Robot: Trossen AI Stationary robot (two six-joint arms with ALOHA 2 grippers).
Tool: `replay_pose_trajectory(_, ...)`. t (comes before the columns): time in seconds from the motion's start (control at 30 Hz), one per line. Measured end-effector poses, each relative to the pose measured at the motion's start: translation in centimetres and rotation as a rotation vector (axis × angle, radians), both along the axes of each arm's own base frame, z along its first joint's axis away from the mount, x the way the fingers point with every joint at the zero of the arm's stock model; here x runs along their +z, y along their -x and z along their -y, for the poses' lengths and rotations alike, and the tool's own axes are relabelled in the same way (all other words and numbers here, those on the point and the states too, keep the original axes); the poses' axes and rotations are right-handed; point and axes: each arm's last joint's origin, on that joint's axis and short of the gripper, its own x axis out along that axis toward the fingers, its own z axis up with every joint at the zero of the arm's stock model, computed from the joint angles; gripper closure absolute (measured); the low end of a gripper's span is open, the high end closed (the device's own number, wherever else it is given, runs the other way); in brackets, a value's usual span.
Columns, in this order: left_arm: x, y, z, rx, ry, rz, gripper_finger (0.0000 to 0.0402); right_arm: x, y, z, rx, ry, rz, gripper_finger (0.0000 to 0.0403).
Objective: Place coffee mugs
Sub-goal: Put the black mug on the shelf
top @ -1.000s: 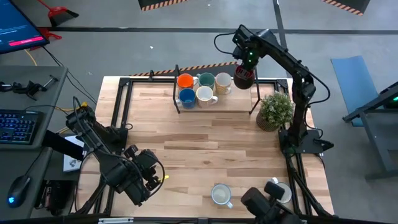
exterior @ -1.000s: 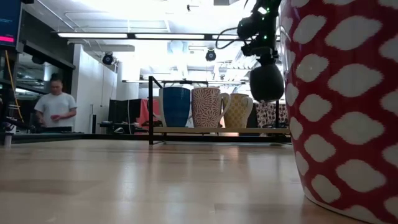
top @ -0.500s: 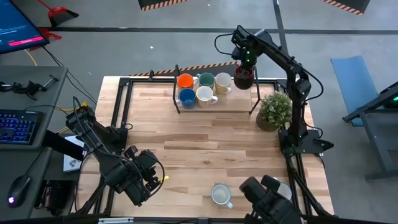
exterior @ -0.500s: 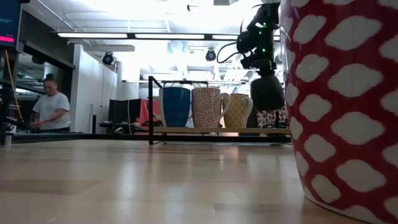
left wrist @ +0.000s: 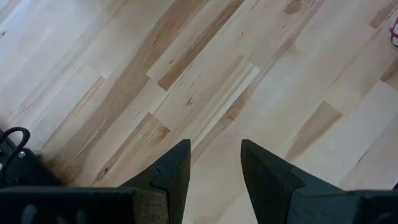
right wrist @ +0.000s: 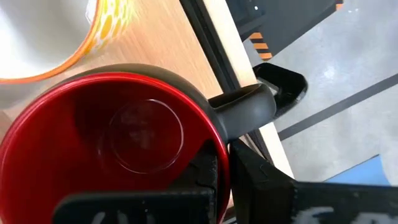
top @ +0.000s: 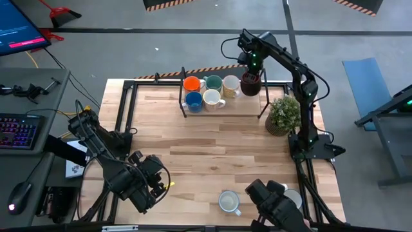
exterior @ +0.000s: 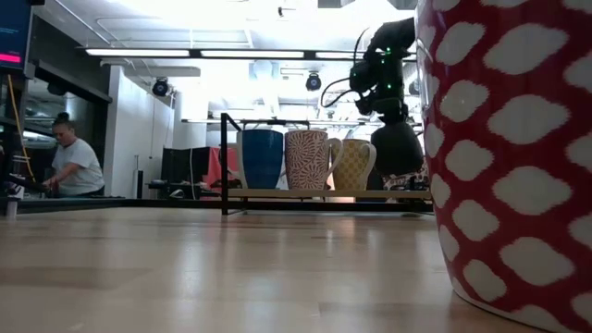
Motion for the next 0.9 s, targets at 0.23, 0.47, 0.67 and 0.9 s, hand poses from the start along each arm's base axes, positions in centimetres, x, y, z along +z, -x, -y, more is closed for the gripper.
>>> replay_pose_trajectory(0.23,0.0,-0.4,-0.4,0.019,0.000,0.000,0.0271,-0.5,-0.3,0.4,0.004,0.001,0.015,0.0403)
replay_pose_trajectory(0.47,0.0,-0.4,-0.4,0.019,-0.001,-0.001,0.0271,-0.5,0.4,1.0,-0.027,-0.002,0.026,0.0403)
replay_pose_trajectory(0.67,0.0,-0.4,-0.4,0.019,-0.001,-0.001,0.0271,-0.8,1.0,1.2,-0.066,-0.032,0.031,0.0403)
replay_pose_trajectory(0.9,0.0,-0.4,-0.4,0.019,-0.001,-0.001,0.0271,-3.8,1.2,0.9,-0.064,-0.072,-0.024,0.0403)
